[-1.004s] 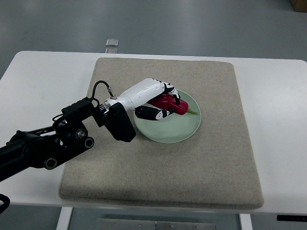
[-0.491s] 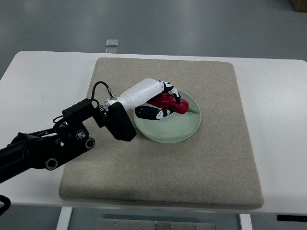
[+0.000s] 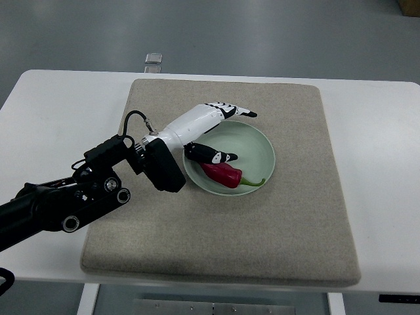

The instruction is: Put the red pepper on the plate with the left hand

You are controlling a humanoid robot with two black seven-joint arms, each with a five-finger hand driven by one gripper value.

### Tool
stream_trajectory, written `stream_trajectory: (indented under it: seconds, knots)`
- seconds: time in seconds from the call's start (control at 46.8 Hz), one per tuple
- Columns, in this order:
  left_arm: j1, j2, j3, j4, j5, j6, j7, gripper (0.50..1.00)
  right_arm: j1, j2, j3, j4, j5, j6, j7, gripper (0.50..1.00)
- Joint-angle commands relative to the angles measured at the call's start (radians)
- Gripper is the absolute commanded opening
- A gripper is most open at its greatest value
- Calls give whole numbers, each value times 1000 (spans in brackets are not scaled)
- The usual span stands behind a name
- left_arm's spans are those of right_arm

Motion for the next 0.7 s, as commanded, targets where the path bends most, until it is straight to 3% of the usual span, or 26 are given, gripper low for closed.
stream_trajectory:
  seconds: [0.0, 0.15, 0.214, 0.384, 0.683]
  knots:
    - [1, -1, -6, 0, -3, 3, 1, 855, 0, 0, 0, 0, 0, -1, 0, 928]
    - [0, 0, -22, 3, -156, 25, 1, 891, 0, 0, 0, 0, 0, -1, 0, 928]
    - [-3, 0, -37, 7, -265, 46, 0, 932, 0, 0, 0, 0, 0, 0, 0, 928]
    - [-8, 2, -88, 15, -514, 103, 1, 941, 0, 0, 0, 0, 0, 0, 0, 928]
    - [-5, 11, -143, 64, -788, 103, 1, 962, 0, 0, 0, 0, 1, -1, 0, 928]
